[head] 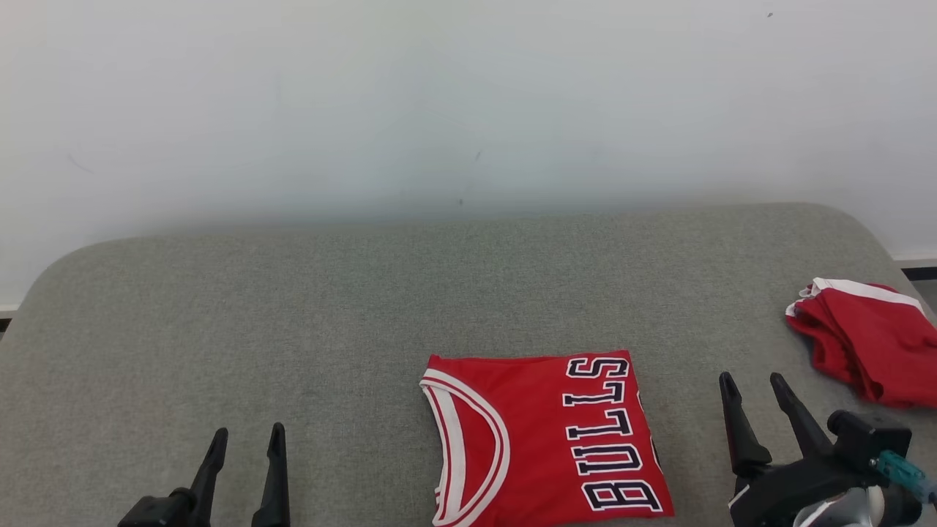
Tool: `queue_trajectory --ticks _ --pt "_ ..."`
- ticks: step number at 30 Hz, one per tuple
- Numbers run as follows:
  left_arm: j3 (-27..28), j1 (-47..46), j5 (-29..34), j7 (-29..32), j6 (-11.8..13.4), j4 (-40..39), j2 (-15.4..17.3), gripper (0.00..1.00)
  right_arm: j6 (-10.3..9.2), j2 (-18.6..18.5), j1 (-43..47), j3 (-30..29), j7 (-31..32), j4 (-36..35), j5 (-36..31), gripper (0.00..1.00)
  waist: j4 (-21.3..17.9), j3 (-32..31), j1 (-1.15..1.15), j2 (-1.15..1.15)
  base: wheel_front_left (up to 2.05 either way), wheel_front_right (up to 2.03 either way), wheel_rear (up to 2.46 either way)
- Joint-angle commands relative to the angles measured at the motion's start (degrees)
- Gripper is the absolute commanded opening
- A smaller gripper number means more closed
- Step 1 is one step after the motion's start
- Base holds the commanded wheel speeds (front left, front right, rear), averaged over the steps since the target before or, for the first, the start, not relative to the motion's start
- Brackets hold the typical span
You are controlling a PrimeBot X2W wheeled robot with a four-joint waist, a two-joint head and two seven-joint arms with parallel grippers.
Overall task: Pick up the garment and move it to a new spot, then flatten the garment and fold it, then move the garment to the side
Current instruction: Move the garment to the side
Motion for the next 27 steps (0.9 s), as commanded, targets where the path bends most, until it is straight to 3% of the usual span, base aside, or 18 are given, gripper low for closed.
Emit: queue_trajectory --ticks 1,5,10,14,27 --pt "-0.21 0.25 -0.31 -0.01 0.31 -0.39 0.00 1.00 -0.14 -0.21 -1.34 -0.19 1.16 -0.66 0.70 1.00 0.61 0.34 0.00 0.00 0.00 0.00 0.00" --pt "-0.71 0.44 -0.75 -0.01 0.50 -1.00 0.00 1.00 -0.14 -0.87 -3.47 0.00 4.53 -0.96 1.37 1.00 1.59 0.91 0.00 0.00 0.00 0.00 0.00" --pt "-2.15 0.23 -1.68 0.00 0.80 -2.02 0.02 1.00 -0.14 1.15 -8.73 -2.18 24.73 6.43 -0.01 1.00 4.45 2.55 0.00 0.00 0.00 0.00 0.00" --pt "-2.95 -0.11 -1.96 -0.01 0.84 -2.22 0.00 1.00 -0.14 3.02 -10.62 -3.75 32.80 9.67 -2.09 1.00 6.93 3.74 0.00 0.00 0.00 0.00 0.00" --pt "-4.33 -3.21 -2.20 -0.01 1.20 -3.41 0.01 1.00 -0.14 5.63 -14.00 -9.70 42.28 16.23 -9.29 1.00 11.39 9.58 0.00 0.00 0.00 0.00 0.00"
